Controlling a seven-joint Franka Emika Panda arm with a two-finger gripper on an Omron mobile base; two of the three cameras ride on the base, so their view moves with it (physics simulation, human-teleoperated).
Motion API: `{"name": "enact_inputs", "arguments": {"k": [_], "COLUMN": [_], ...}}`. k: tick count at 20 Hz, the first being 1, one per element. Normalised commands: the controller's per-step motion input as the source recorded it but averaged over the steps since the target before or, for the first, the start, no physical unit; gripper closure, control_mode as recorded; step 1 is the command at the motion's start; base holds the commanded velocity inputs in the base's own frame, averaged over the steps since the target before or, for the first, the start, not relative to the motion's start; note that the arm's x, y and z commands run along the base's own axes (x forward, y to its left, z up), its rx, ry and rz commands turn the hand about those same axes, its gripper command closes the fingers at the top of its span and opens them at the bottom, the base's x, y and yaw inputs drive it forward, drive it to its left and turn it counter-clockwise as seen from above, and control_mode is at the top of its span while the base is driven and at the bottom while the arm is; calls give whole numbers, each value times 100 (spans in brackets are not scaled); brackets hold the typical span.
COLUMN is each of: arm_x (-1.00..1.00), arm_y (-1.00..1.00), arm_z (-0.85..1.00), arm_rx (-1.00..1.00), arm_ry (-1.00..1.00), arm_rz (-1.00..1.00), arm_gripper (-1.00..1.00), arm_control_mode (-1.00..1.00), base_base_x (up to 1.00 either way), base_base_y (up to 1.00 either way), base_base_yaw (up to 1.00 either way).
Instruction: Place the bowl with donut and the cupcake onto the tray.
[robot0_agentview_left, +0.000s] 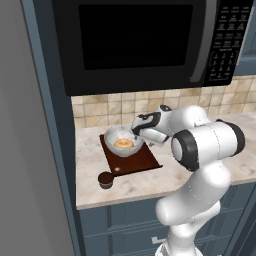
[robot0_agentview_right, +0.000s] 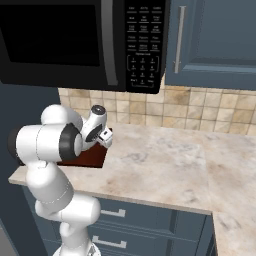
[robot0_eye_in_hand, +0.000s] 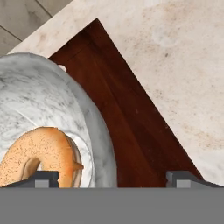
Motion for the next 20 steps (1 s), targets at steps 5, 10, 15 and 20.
{"name": "enact_inputs", "arguments": {"k": [5, 10, 15, 20], "arm_x": [-3, -19, -29, -40], "arm_y": [0, 0, 8, 21], "arm_z": [35, 37, 34, 25], "arm_rx": [0, 0, 0, -1], "arm_ry": [-1, -2, 0, 1], "arm_rz": [0, 1, 10, 16], "arm_gripper": [-100, -100, -100, -100], "arm_control_mode": [-100, -100, -100, -100], "base_base_x": [0, 0, 0, 0], "base_base_y": [0, 0, 0, 0], "base_base_yaw": [0, 0, 0, 0]}}
